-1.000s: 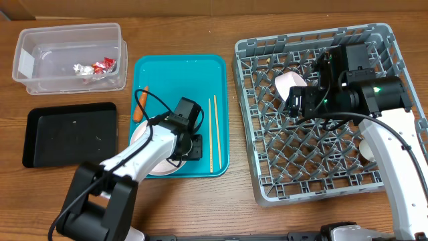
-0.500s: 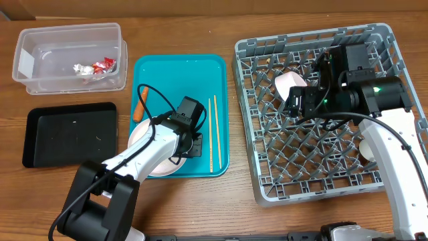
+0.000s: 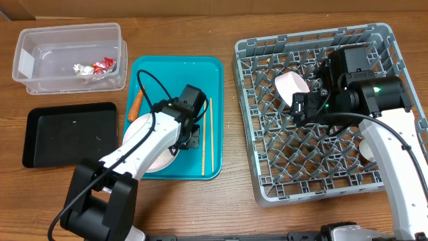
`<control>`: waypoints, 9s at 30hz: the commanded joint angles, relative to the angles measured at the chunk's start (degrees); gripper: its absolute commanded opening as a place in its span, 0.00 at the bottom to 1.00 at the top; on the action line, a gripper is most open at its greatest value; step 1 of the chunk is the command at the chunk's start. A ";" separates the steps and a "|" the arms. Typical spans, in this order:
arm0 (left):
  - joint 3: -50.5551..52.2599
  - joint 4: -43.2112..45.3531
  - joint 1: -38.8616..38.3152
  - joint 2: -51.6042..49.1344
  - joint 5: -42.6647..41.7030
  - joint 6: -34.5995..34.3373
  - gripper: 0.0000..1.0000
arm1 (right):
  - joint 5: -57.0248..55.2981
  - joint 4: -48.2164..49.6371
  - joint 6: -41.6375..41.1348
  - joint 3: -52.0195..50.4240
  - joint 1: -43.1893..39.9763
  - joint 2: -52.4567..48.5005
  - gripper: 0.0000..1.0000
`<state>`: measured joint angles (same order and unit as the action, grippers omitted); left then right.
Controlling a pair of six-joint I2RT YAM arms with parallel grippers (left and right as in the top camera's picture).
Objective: Sort waste into correct bins and load items into the dishwasher
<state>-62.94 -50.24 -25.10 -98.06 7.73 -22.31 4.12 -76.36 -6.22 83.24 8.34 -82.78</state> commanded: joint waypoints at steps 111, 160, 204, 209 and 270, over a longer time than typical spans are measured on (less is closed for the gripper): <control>-23.80 -6.38 -1.73 -12.98 -21.92 -3.06 0.04 | -1.49 0.96 -0.37 1.05 -0.11 0.26 1.00; -33.68 -31.58 38.95 8.44 -19.12 8.87 0.61 | -4.50 24.00 -16.37 1.05 28.79 -32.37 0.73; -32.13 -29.75 38.95 8.44 -19.12 9.07 0.61 | -75.65 13.14 -22.71 11.47 3.08 -8.57 0.04; -32.13 -29.46 38.95 8.44 -19.15 9.07 0.61 | -80.52 19.30 -22.88 11.21 -6.36 -9.22 0.04; -32.13 -29.03 38.95 8.44 -19.32 9.03 0.66 | 15.10 8.61 1.73 3.63 10.34 -12.68 0.36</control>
<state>-95.46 -79.22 14.24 -89.47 -11.70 -14.39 15.18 -68.53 -5.96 89.49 15.33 -95.22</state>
